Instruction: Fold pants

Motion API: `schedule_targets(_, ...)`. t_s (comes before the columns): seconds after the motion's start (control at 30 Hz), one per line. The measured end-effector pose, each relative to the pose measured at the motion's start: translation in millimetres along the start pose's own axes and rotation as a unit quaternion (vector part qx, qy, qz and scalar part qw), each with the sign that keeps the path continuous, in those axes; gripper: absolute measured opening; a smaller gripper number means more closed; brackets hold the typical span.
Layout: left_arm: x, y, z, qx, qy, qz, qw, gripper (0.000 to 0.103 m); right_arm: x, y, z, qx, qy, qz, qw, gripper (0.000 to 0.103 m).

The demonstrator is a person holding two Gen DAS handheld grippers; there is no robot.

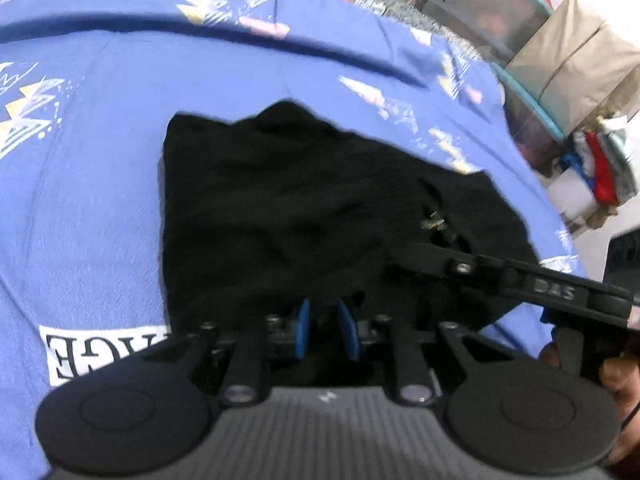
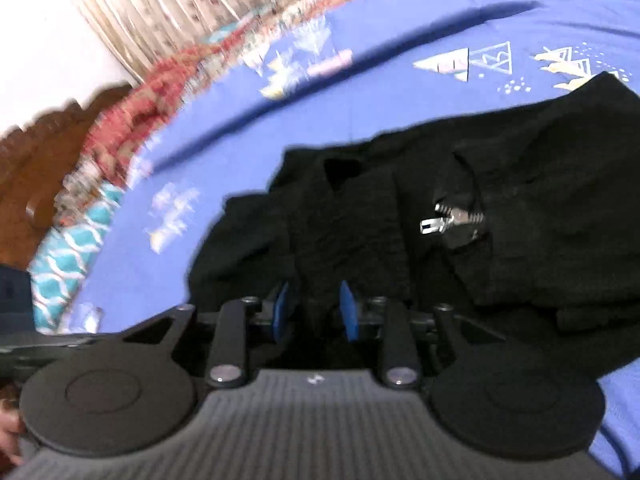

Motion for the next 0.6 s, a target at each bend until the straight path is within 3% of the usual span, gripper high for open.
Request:
schedule_targets(0.07,-9,-11,6,0.015,0.001,0.018,0.9997,0.025,-5,-25,3,0.003,0.004,0.046,0.999,0.045)
schedule_targets(0.17,-30,-15,21,0.035,0.008,0.037,0.9987,0.025,-7,-71,30,0.033,0.019,0.114,0.993,0.048)
schedule_targets(0.33,-72,18,48,0.051,0.015,0.033,0.998,0.025,-7,-122,100,0.108,0.107,0.206,0.967,0.064)
schedule_targets(0.43,-91,50,59,0.042,0.012,0.021,0.9988,0.034,1,-135,139,0.123,0.174,0.221,0.952,0.066)
schedule_targets(0.5,-97,77,65,0.034,0.011,0.002,0.9994,0.034,7,-134,157,0.123,0.207,0.216,0.946,0.067)
schedule_targets(0.57,-91,105,62,0.021,0.001,-0.036,0.9991,0.032,12,-129,167,0.121,0.225,0.21,0.944,0.068)
schedule_targets(0.6,-85,119,60,0.016,-0.005,-0.053,0.9984,0.025,11,-125,168,0.121,0.231,0.207,0.943,0.068)
Point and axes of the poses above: each gripper's, at about its wrist camera, not at the fingertips, and y roughly the way its jaws point, z to its right, x to its underside, the point moved 2 cm from there along y, roughly the way its jaws point, and after that the axes turned 4 degrees about -x, right-handed, at the moved point
